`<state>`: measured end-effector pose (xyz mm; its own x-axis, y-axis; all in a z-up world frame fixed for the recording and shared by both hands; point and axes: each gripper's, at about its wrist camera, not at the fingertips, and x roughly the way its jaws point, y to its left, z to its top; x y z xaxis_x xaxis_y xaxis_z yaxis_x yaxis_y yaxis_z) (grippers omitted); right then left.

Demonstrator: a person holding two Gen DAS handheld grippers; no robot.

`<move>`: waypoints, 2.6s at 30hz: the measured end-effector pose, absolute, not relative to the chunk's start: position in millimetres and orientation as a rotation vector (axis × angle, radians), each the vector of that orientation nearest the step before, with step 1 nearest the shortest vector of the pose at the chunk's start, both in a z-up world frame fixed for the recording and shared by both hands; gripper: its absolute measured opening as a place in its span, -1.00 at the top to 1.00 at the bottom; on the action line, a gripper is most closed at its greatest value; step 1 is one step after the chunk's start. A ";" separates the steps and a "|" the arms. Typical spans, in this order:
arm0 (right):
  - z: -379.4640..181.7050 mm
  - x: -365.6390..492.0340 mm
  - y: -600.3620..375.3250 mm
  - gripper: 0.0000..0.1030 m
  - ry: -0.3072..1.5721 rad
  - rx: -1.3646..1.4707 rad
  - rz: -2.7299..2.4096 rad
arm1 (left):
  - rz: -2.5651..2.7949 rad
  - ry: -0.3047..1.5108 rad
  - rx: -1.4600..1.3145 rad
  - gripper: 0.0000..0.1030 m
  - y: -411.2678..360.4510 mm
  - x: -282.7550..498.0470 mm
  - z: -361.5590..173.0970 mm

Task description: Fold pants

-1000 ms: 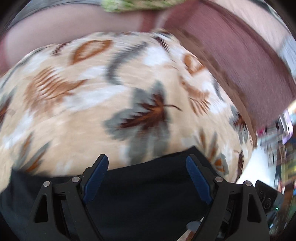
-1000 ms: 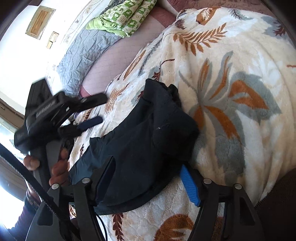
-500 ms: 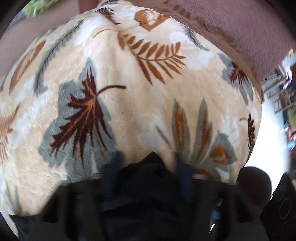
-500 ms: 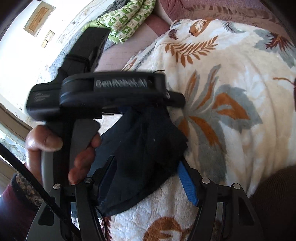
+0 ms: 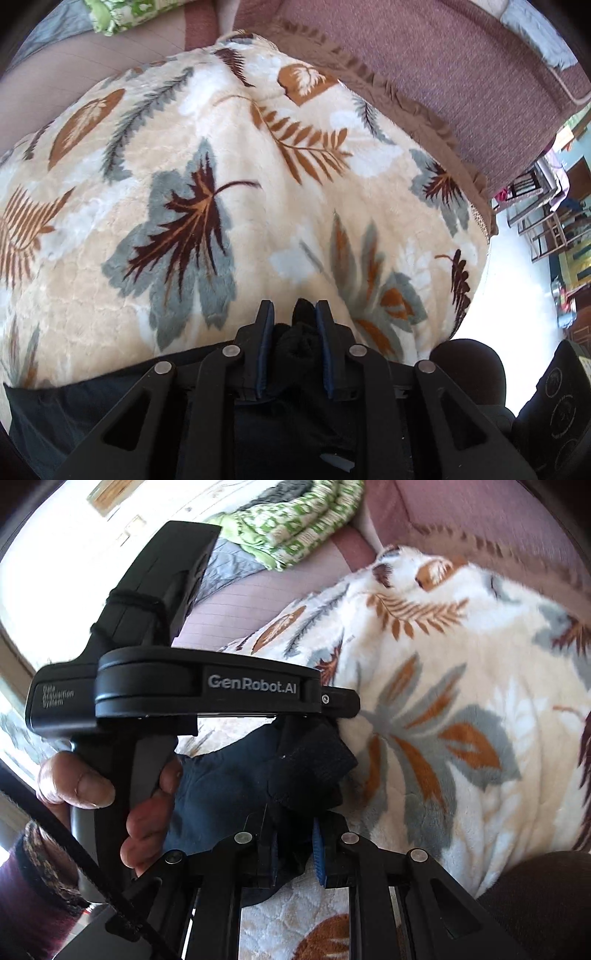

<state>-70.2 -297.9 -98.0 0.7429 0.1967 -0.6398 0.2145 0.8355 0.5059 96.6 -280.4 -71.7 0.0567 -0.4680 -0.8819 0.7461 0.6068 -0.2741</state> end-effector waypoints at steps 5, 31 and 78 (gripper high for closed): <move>-84.4 -71.4 -279.5 0.68 0.761 0.514 -0.028 | -0.937 1.192 0.189 0.58 -256.0 101.1 -62.3; -100.5 0.8 -89.6 -0.13 0.936 0.059 0.443 | -0.469 0.969 -0.546 -0.09 71.8 80.1 -54.1; -109.1 85.4 -142.1 -0.28 1.189 0.632 0.401 | -0.350 1.011 -0.557 -0.18 81.4 5.5 -73.2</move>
